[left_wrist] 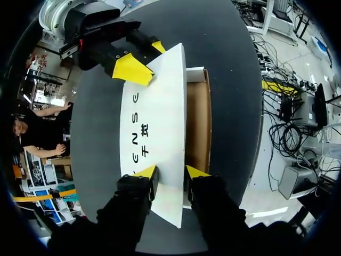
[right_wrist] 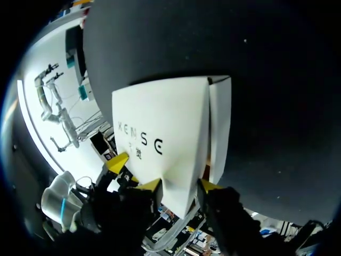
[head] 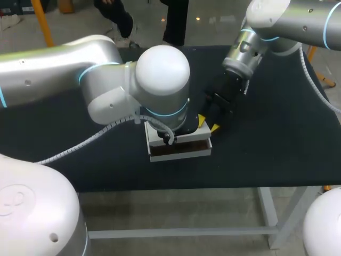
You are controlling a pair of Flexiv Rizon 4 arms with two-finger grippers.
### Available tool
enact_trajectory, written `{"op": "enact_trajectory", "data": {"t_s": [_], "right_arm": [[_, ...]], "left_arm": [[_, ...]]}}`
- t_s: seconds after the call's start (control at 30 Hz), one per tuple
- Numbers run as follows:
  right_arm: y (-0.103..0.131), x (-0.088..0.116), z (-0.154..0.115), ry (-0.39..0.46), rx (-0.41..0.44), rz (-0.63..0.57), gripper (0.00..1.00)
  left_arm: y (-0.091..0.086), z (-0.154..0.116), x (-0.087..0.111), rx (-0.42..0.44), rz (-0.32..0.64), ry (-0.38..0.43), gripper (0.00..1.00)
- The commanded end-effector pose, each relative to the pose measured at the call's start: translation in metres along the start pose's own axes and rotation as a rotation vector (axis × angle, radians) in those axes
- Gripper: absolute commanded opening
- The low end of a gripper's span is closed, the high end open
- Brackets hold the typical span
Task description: Assemble the packaging by folding the flat box into shape, placing the metal phone stand inside, and closing the box properly
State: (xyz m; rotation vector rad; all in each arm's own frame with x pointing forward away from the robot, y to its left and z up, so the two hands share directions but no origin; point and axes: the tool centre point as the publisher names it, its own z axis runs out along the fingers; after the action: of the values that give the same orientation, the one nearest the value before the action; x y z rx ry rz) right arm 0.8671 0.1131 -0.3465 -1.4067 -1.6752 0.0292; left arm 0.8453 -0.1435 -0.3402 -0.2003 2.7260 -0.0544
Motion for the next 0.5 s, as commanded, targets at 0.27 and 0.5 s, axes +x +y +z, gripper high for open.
{"op": "enact_trajectory", "data": {"t_s": [0.27,0.5], "right_arm": [[-0.0031,-0.0056,0.0022,0.003,-0.007,0.004,0.46],[-0.0051,-0.0078,0.0023,0.005,-0.014,0.003,0.46]], "left_arm": [[0.0002,0.0101,0.0085,-0.001,0.010,0.005,0.37],[0.0007,0.0142,0.0114,-0.002,0.015,0.015,0.40]]}}
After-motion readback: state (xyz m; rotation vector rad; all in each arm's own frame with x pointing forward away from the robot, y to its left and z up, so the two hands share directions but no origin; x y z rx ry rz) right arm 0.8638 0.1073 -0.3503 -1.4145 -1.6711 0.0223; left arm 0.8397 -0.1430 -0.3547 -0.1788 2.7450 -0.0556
